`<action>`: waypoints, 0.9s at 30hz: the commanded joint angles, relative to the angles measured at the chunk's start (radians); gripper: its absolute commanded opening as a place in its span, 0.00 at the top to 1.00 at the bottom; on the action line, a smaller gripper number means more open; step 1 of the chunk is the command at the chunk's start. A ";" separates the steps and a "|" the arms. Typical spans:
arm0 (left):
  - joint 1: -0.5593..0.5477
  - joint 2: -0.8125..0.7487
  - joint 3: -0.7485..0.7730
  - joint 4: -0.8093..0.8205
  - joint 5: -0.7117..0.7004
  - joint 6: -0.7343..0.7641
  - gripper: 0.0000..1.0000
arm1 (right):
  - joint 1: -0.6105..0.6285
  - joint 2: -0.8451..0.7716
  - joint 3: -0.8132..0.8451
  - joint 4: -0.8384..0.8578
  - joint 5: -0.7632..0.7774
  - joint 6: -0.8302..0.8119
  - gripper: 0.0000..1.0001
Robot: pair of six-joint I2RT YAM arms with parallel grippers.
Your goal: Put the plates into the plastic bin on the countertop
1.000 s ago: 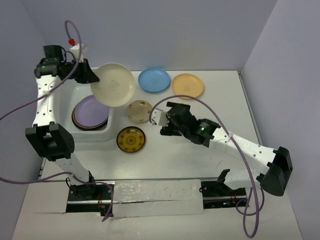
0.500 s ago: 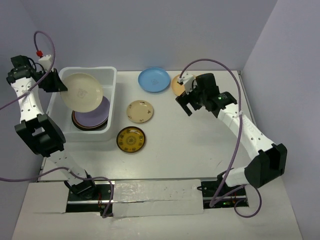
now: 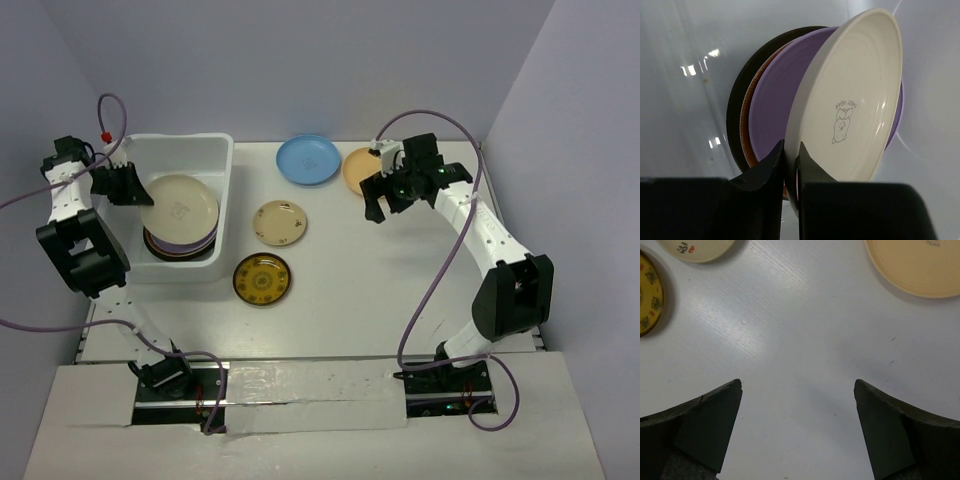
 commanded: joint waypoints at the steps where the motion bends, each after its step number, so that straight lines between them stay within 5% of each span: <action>1: -0.032 0.001 -0.021 0.073 0.051 -0.014 0.79 | -0.030 0.032 0.071 -0.015 -0.072 0.035 0.00; 4: -0.052 0.003 -0.030 0.092 0.023 -0.028 0.63 | -0.063 0.058 0.088 -0.017 -0.091 0.056 0.00; 7: -0.062 -0.021 -0.050 0.143 -0.034 -0.045 0.31 | -0.103 0.099 0.119 -0.017 -0.091 0.101 0.00; 10: -0.064 -0.063 -0.081 0.202 -0.097 -0.068 0.11 | -0.155 0.158 0.164 -0.008 -0.067 0.178 0.00; 22: -0.105 -0.314 -0.119 0.458 -0.369 -0.133 0.01 | -0.270 0.388 0.388 0.080 0.111 0.451 0.01; 27: -0.154 -0.409 -0.161 0.507 -0.376 -0.141 0.01 | -0.273 0.533 0.538 0.062 0.171 0.523 0.15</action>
